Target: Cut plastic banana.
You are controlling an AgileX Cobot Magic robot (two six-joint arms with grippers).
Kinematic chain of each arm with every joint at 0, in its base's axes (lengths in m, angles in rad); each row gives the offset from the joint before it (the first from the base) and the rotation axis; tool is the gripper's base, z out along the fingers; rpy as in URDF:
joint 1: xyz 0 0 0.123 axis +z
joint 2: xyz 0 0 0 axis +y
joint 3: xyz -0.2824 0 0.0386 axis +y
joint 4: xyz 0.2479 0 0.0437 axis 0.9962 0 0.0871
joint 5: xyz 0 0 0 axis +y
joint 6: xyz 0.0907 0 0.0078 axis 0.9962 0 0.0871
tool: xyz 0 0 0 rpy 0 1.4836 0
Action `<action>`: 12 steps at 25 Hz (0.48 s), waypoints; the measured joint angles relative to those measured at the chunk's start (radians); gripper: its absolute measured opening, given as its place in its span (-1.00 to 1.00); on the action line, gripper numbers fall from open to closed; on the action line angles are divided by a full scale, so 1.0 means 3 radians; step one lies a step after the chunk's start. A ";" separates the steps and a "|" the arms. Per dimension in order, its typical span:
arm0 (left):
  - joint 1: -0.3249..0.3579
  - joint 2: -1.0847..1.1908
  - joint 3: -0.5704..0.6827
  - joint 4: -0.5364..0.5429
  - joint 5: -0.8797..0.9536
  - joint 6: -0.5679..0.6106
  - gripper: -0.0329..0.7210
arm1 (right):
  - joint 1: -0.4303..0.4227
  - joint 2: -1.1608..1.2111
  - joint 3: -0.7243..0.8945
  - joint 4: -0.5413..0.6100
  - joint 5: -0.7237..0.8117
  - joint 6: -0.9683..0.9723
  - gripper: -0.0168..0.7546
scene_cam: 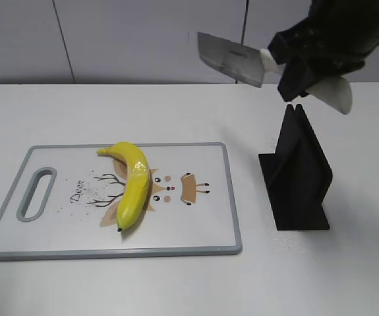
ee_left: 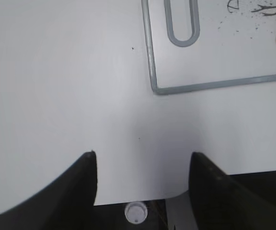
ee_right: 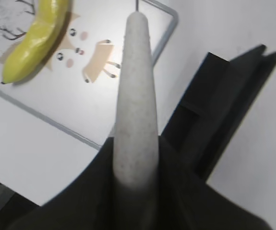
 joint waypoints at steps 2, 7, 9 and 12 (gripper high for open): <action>0.0000 -0.0369 0.0200 0.0000 -0.0027 -0.0001 0.63 | -0.0057 -0.0161 0.0194 -0.0066 -0.0124 0.0225 -0.54; 0.0000 -0.1261 0.0581 -0.0013 -0.0037 -0.0006 0.63 | -0.0225 -0.0481 0.0609 -0.0225 -0.0321 0.0679 -0.54; 0.0000 -0.1629 0.0707 -0.0013 -0.0037 -0.0001 0.63 | -0.0232 -0.0562 0.0746 -0.0276 -0.0373 0.0832 -0.54; 0.0000 -0.2110 0.0835 -0.0014 -0.0042 -0.0003 0.63 | -0.0232 -0.0634 0.0917 -0.0286 -0.0472 0.1002 -0.54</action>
